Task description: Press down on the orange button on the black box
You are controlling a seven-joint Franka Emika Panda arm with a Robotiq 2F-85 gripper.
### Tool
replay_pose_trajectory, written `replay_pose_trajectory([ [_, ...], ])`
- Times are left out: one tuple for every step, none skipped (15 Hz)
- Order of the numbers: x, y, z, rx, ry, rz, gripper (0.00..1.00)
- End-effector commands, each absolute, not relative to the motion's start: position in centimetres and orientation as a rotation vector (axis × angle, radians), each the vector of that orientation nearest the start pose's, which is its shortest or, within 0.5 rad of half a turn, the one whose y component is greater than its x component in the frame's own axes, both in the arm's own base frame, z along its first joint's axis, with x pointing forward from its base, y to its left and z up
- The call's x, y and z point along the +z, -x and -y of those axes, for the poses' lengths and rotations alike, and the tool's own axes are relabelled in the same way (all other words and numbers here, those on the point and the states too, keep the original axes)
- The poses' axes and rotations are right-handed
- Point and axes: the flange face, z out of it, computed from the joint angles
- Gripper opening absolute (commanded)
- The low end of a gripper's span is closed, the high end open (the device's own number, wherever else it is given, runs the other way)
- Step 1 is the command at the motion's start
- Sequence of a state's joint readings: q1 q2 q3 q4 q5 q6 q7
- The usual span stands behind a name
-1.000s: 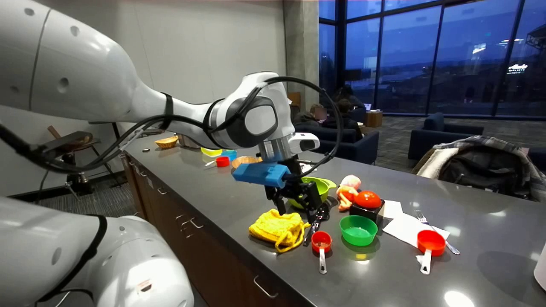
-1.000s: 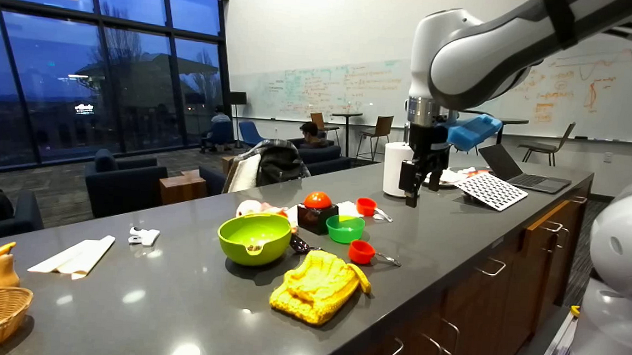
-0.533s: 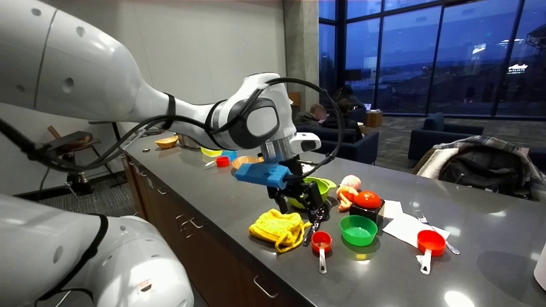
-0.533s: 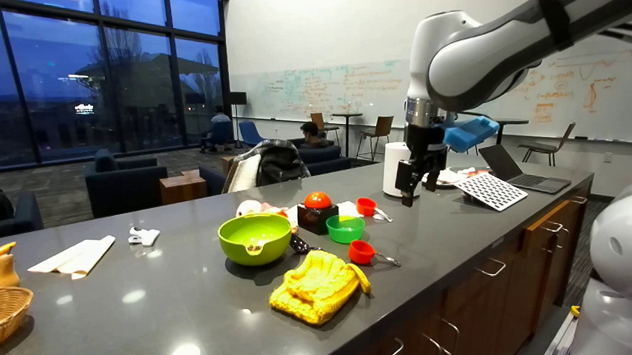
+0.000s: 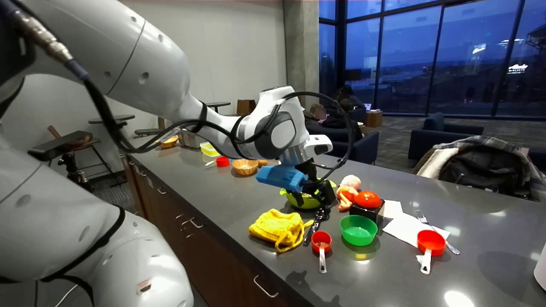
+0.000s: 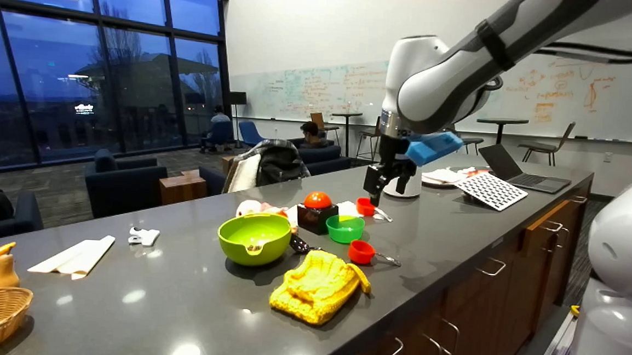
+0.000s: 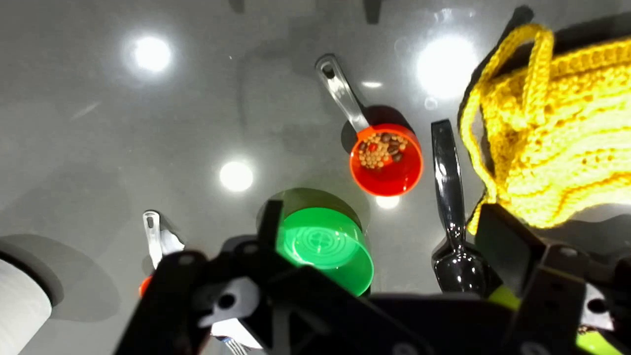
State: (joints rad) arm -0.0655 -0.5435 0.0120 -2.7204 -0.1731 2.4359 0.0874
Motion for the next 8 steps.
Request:
replay_pose_trajectory([
  [41.5,-43.2,2.0,-0.487,3.241,-0.101,1.00],
  [41.7,-44.5,2.1,-0.507,3.239,-0.115,1.00],
  [42.0,-46.2,2.1,-0.518,3.233,-0.135,1.00],
  [42.4,-47.6,2.1,-0.531,3.226,-0.150,1.00],
  [42.9,-49.4,2.1,-0.535,3.221,-0.172,1.00],
  [43.4,-51.1,2.1,-0.536,3.218,-0.187,1.00],
  [44.1,-52.7,2.1,-0.553,3.217,-0.205,1.00],
  [45.0,-54.5,1.8,-0.567,3.215,-0.222,1.00],
])
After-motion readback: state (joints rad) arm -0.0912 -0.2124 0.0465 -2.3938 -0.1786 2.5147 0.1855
